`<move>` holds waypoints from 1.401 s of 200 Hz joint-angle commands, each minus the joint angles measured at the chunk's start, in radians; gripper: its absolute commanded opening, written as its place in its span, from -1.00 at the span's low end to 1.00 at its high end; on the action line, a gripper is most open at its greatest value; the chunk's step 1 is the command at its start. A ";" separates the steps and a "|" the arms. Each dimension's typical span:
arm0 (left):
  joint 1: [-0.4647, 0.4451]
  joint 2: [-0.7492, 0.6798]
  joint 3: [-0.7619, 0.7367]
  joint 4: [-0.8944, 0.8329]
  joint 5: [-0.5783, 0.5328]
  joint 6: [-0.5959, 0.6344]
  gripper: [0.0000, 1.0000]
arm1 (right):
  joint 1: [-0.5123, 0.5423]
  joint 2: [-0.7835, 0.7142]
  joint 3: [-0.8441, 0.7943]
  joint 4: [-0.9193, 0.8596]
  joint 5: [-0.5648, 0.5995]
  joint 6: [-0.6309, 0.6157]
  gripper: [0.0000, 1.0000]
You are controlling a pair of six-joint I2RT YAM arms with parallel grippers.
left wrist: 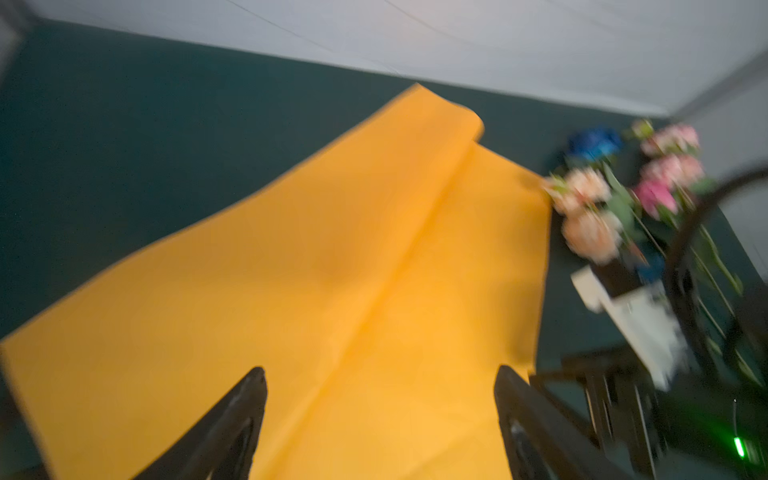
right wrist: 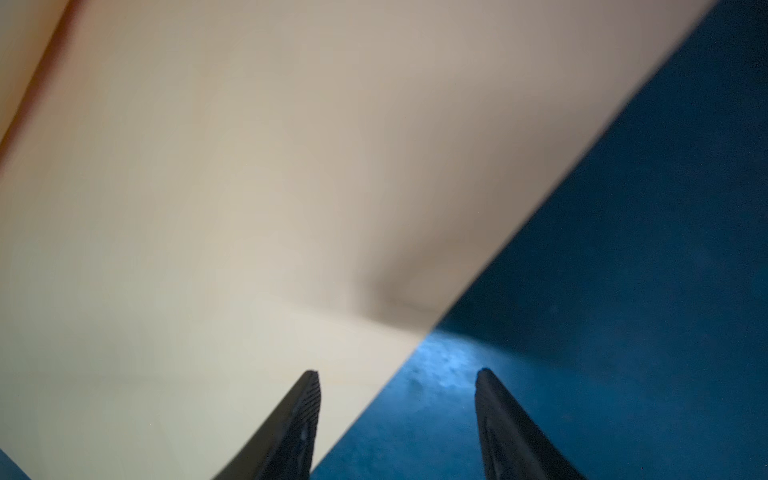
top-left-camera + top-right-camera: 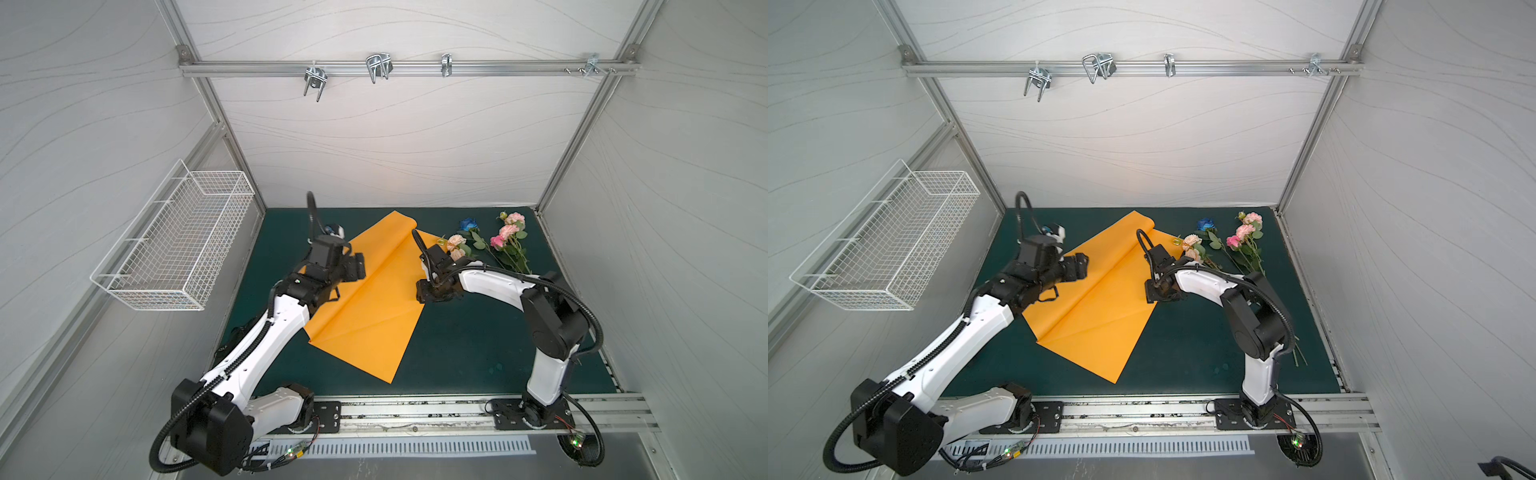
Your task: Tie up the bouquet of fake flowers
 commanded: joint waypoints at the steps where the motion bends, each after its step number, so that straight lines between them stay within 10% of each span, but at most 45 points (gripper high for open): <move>1: -0.143 0.070 -0.046 0.075 0.007 0.021 0.73 | -0.095 -0.103 -0.061 0.035 -0.045 0.034 0.28; 66: -0.225 0.337 0.006 0.062 -0.189 -0.111 0.50 | -0.227 -0.014 -0.127 0.322 -0.297 0.186 0.25; 221: -0.217 0.608 0.032 0.131 -0.077 -0.213 -0.66 | -0.243 0.206 -0.196 0.759 -0.449 0.482 0.02; 280: -0.166 0.693 0.060 0.161 0.010 -0.206 -0.83 | -0.225 0.231 -0.250 1.022 -0.556 0.532 -0.17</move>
